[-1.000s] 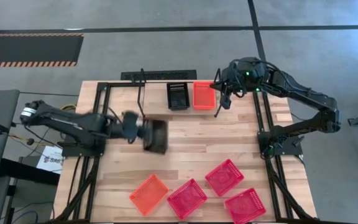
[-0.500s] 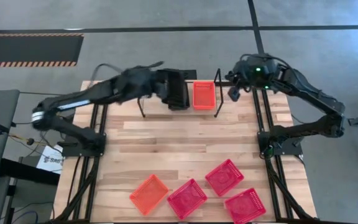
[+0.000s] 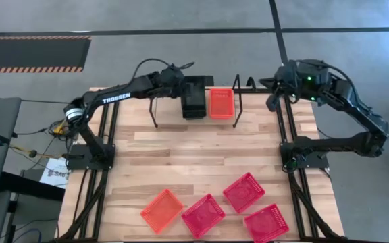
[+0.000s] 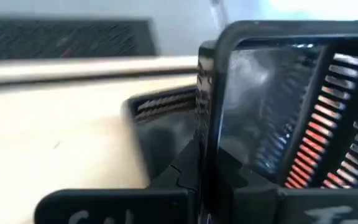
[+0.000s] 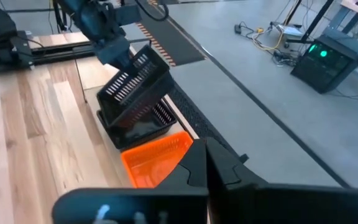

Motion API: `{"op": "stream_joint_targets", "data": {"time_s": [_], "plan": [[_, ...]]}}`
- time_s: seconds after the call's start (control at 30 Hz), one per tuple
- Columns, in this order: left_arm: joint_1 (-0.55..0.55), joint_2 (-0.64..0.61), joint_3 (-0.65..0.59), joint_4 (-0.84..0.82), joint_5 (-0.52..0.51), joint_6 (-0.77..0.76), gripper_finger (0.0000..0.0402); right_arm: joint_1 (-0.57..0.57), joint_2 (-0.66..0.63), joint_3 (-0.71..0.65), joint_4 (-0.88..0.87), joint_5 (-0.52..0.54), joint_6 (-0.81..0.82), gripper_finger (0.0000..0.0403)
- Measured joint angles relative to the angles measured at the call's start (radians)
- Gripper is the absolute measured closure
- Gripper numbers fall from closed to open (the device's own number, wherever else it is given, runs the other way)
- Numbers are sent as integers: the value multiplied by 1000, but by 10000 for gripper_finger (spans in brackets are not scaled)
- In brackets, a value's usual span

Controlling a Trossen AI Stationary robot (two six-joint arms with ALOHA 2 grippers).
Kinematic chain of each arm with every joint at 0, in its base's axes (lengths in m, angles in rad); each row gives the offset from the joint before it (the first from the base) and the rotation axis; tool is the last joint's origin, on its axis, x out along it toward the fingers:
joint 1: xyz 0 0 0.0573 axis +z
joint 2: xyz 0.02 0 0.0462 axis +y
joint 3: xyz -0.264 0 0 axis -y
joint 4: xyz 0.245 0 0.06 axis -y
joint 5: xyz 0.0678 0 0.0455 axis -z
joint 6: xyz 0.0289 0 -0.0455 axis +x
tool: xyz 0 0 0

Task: Stack baskets on shelf by color
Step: Stack the black bin on top of the black bin on the shelf

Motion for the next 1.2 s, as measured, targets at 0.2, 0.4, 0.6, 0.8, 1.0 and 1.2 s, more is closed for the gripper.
{"op": "stream_joint_targets", "data": {"time_s": [0.2,0.4,0.6,0.8,1.0,1.2], "plan": [[-8,4,-1,-72,-8,-102,401,0,-15,0,-28,0,-37,400],[-14,6,-1,-75,7,-157,401,0,-15,0,-36,0,-64,398],[-23,6,-2,-83,6,-178,401,0,-15,0,-37,0,-83,400],[-40,6,-48,-79,-7,-204,401,0,-15,0,-37,0,-85,399],[-41,6,-61,-73,-33,-206,401,0,-15,0,-40,0,-83,398],[-41,6,-61,-72,-34,-205,401,0,-15,0,-52,0,-83,399]]}}
